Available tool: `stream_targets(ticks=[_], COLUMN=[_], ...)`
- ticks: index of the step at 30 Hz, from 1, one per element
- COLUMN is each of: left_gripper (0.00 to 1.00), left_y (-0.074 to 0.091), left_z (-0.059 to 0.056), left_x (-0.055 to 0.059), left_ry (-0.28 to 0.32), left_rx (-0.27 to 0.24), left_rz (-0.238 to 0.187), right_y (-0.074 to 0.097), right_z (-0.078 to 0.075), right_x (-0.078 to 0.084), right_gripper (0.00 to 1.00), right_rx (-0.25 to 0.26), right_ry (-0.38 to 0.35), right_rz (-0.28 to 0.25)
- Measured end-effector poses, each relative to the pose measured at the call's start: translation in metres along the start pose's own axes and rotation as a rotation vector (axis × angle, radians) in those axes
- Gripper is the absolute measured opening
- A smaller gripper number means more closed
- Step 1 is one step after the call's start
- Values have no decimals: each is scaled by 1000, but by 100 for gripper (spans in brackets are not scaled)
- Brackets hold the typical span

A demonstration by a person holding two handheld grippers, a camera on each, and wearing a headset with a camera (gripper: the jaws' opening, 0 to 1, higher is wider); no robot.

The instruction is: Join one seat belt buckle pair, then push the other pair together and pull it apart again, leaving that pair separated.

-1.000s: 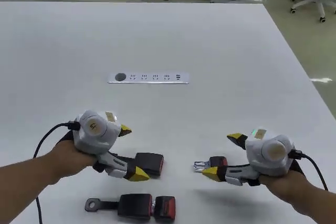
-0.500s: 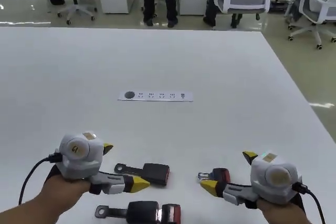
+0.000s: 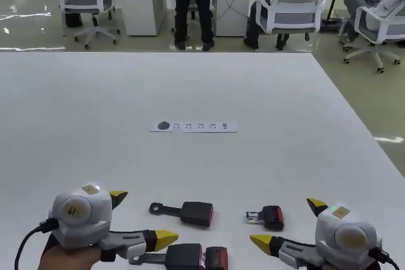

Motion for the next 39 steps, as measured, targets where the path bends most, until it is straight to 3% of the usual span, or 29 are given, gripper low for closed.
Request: stream_targets(ticks=[7,8,14,18,24,35,39], left_gripper=[100,100,100,100,100,100,100], left_y=[27,32,51,65,79,92,94], left_z=[3,-3,4,-2,-1,-1,3], left_x=[14,15,16,15,25,24,26], left_ry=[33,37,44,39,38,10,38], left_rx=[-22,-24,-41,-51,-65,-70,-81], left_rz=[-4,-16,-44,-71,-73,-89,-92], right_y=[18,22,38,50,60,66,68], right_z=[20,22,29,36,39,41,45], right_x=[7,8,11,14,23,23,24], right_gripper=[99,99,99,99,99,99,99], right_rx=[25,31,66,79,95,115,120], right_ry=[-2,-6,-22,-15,-32,-40,-43], right_rz=[-17,-24,-52,-58,-56,-66,-69])
Point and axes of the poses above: the centre of the closed fingertips' face, and the gripper's own axes: y roughly backward along the fingers, z roughly to its left, x roughly out of its underside, the point moved 7 cm from there along y, roughly backward along the fingers, and after that the axes turned 8 degrees about -x, right-handed, at the moved point
